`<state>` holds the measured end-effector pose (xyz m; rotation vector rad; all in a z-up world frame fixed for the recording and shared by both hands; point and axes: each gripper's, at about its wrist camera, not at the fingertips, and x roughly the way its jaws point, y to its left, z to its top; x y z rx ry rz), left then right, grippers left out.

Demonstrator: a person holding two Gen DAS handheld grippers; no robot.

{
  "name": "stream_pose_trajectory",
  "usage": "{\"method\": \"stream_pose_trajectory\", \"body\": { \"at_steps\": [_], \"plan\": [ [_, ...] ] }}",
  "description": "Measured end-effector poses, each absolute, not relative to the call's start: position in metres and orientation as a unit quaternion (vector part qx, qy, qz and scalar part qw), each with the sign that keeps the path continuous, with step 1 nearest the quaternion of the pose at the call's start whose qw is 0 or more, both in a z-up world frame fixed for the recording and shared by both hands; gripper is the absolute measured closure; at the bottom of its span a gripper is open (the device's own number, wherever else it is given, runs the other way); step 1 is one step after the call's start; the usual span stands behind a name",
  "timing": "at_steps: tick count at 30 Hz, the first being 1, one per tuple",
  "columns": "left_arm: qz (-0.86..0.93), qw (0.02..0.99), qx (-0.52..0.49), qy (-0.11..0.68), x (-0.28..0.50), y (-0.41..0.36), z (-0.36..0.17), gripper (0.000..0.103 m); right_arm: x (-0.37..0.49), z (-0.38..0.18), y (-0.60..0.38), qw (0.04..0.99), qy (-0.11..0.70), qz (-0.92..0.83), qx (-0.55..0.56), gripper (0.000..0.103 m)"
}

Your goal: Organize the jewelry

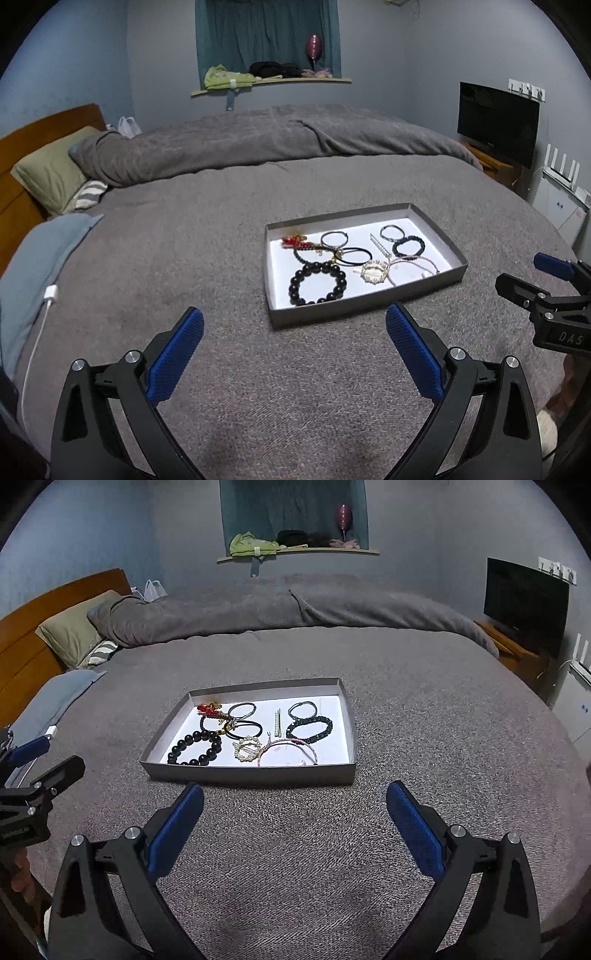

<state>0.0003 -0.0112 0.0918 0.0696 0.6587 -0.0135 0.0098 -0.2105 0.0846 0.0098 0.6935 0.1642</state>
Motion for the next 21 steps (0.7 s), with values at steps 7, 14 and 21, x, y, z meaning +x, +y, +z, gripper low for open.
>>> {"method": "stream_pose_trajectory", "body": {
  "at_steps": [7,14,21],
  "plan": [
    [-0.005,0.946,0.035,0.323,-0.0003,-0.0126,0.0904,0.005,0.0091,0.085,-0.2116,0.938,0.338,0.079,0.004,0.005],
    [-0.002,0.946,0.036,0.321,0.0001,-0.0128,0.0892,0.005,0.0098,0.0848,-0.2122,0.937,0.342,0.078,0.007,0.005],
    [-0.002,0.946,0.035,0.322,0.0002,-0.012,0.0891,0.005,0.0105,0.0848,-0.2133,0.936,0.344,0.077,0.007,0.005]
  ]
}}
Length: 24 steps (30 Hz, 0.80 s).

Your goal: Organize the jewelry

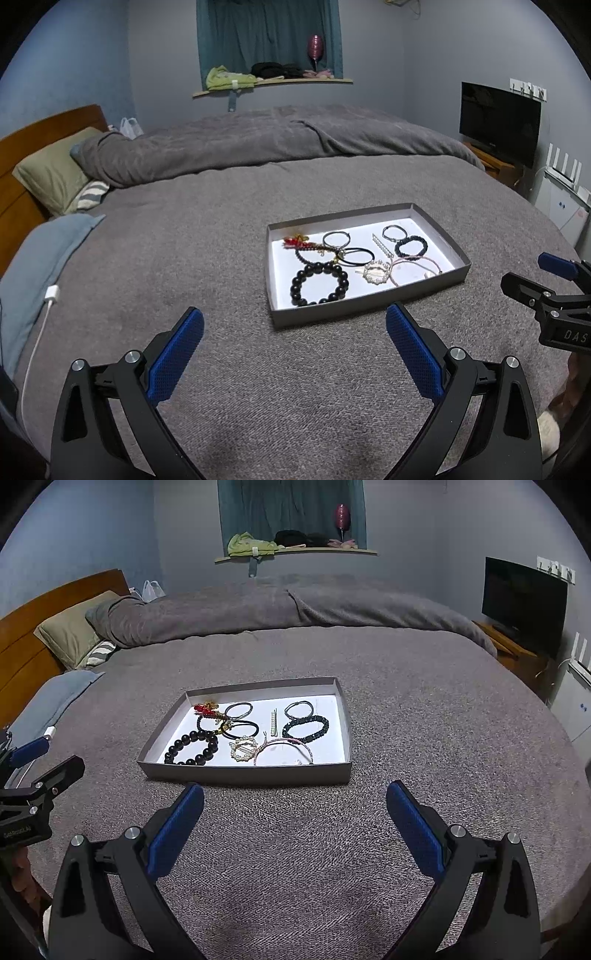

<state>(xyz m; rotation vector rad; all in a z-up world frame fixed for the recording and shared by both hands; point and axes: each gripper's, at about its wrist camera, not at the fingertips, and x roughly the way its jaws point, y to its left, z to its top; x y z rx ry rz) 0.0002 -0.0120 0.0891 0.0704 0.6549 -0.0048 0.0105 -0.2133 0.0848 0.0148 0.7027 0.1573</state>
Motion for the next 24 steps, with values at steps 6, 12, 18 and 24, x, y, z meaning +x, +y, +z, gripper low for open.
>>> {"method": "stream_pose_trajectory", "body": {
  "at_steps": [6,12,18,24],
  "plan": [
    [-0.006,0.945,0.034,0.325,0.0018,-0.0119,0.0875,0.005,0.0119,0.0825,-0.2108,0.934,0.348,0.08,0.0,0.005],
    [-0.004,0.944,0.034,0.327,0.0039,-0.0146,0.0858,0.005,0.0115,0.0811,-0.2135,0.934,0.348,0.079,0.002,0.005],
    [-0.005,0.943,0.036,0.33,0.0048,-0.016,0.0822,0.005,0.0129,0.0802,-0.2161,0.934,0.348,0.079,0.006,0.005],
    [-0.004,0.943,0.038,0.331,0.0052,-0.0158,0.0811,0.005,0.0136,0.079,-0.2149,0.934,0.349,0.08,0.005,0.005]
  ]
}}
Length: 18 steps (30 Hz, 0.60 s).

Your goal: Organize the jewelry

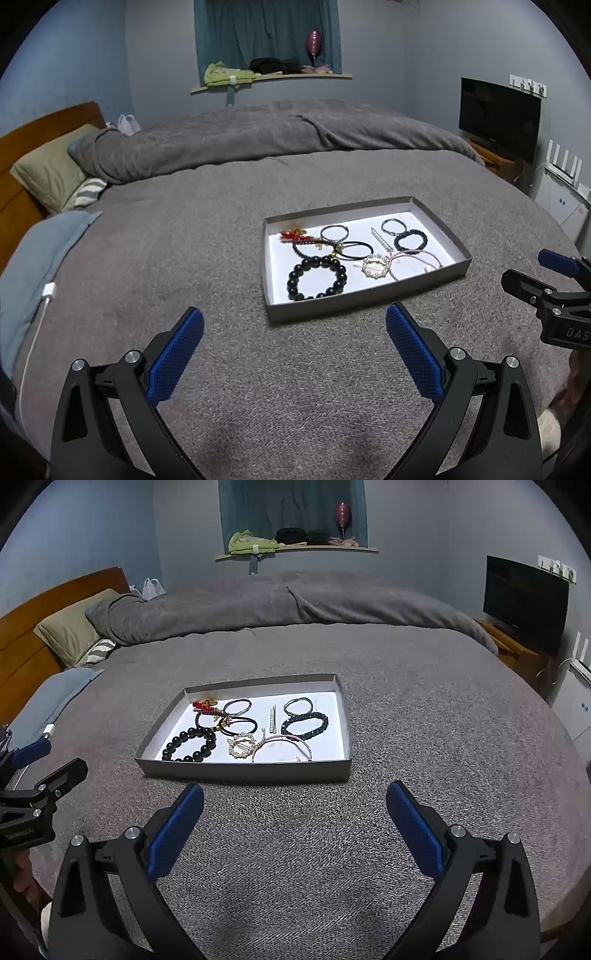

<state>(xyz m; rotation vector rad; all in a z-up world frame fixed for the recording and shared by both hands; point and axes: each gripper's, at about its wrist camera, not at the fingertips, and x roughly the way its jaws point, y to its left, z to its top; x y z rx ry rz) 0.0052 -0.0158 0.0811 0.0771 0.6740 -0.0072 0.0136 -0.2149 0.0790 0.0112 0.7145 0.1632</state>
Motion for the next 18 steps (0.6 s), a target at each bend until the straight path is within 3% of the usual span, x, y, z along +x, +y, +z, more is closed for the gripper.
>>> {"method": "stream_pose_trajectory", "body": {
  "at_steps": [18],
  "plan": [
    [-0.003,0.941,0.041,0.335,0.0069,-0.0152,0.0773,0.005,0.015,0.0753,-0.2145,0.933,0.353,0.077,0.003,0.005]
  ]
}}
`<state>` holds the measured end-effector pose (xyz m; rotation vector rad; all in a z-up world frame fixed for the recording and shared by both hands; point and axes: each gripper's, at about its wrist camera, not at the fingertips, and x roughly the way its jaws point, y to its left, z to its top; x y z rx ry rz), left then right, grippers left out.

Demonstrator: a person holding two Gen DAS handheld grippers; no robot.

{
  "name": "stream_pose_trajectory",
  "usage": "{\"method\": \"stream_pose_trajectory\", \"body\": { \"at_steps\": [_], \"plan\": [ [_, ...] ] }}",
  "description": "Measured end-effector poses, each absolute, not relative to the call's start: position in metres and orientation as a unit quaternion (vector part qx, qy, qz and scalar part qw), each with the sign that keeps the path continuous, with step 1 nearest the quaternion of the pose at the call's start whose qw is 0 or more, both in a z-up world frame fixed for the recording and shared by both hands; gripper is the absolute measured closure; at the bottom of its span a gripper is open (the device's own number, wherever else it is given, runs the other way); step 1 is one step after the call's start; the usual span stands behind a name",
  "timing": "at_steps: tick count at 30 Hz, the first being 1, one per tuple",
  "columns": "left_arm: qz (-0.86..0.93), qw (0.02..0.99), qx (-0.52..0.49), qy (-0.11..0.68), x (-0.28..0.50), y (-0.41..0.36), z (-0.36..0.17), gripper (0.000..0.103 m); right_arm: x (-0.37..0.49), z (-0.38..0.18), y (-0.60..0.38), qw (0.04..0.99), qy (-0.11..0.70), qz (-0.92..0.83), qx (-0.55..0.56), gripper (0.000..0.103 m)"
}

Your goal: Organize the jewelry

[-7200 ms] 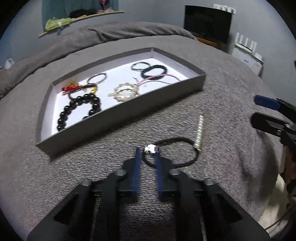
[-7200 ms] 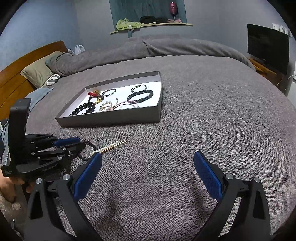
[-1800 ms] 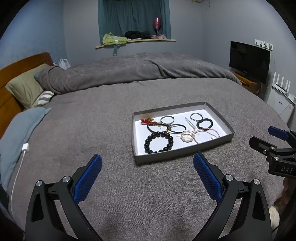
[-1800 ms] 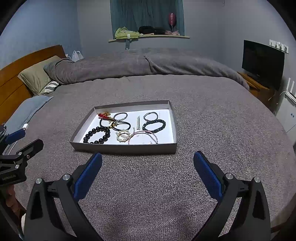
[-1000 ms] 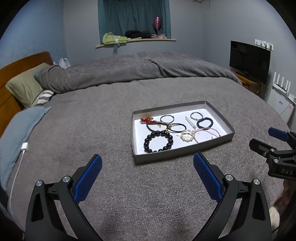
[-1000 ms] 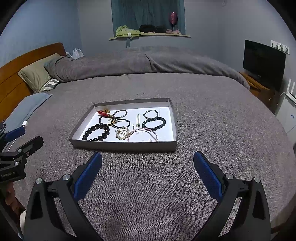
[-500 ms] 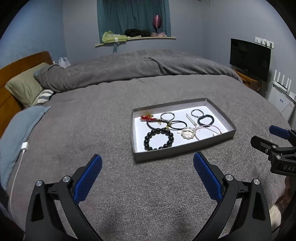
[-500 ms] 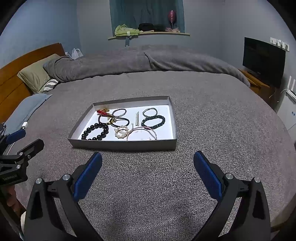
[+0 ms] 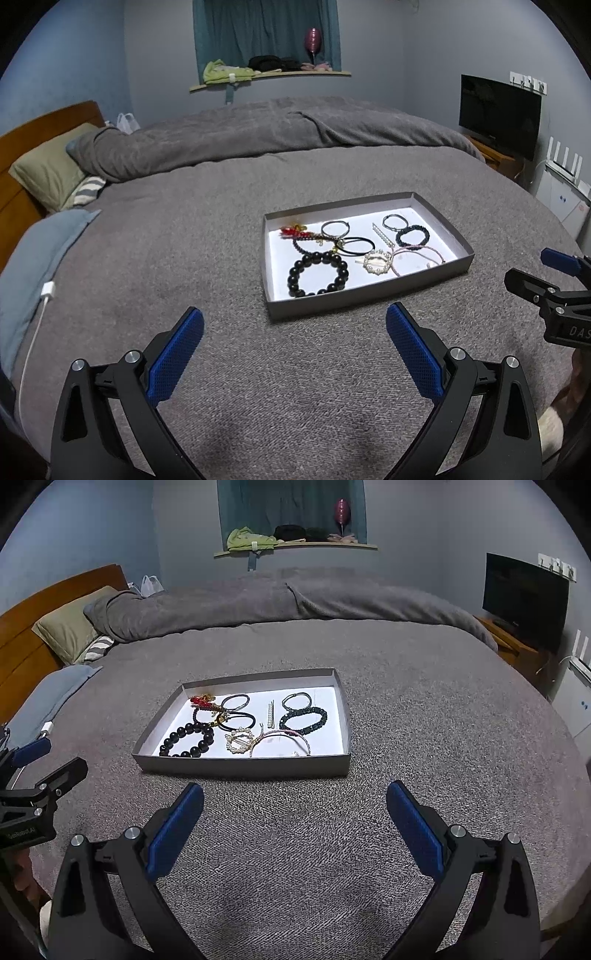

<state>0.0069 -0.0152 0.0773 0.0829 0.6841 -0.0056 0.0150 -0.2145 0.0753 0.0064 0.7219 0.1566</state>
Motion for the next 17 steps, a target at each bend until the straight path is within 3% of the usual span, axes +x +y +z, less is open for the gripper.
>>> {"method": "stream_pose_trajectory", "body": {
  "at_steps": [17],
  "plan": [
    [-0.002,0.934,0.041,0.354,0.016,-0.007,0.062,0.005,0.023,0.063,-0.217,0.928,0.366,0.069,0.004,0.005]
  ]
}}
